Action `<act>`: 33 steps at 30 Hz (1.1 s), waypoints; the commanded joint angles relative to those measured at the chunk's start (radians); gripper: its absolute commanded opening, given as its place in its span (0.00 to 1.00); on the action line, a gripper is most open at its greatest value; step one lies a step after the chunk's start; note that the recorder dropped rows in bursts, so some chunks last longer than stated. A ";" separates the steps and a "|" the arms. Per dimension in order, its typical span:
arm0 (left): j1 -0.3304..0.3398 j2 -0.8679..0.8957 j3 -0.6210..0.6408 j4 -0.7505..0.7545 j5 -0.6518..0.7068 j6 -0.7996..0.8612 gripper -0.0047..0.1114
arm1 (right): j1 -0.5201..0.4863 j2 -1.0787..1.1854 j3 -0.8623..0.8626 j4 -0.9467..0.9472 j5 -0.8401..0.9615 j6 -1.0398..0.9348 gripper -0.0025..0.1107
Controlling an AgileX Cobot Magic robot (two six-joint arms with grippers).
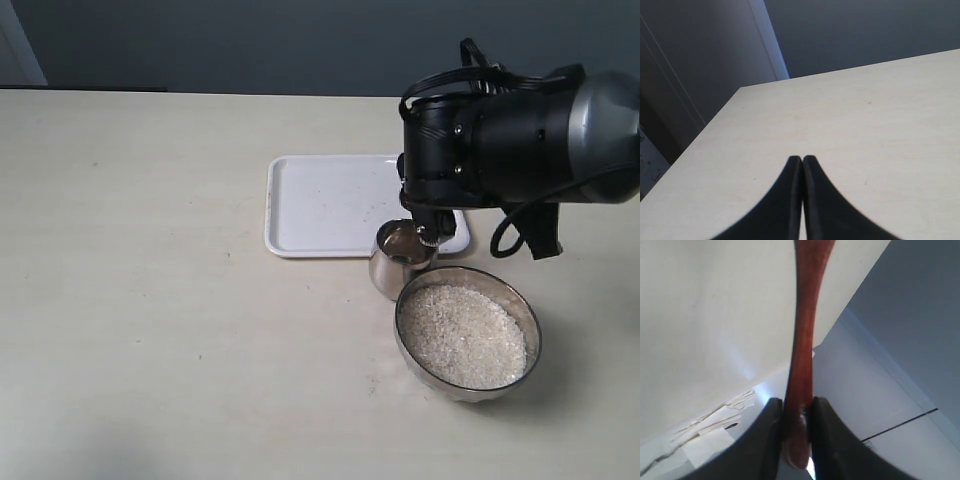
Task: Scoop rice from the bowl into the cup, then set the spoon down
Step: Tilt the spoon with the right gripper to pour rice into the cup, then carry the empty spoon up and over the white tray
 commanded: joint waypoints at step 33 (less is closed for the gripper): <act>0.000 -0.005 -0.002 0.003 -0.012 -0.004 0.04 | -0.359 0.357 -0.473 0.808 -0.389 -0.035 0.02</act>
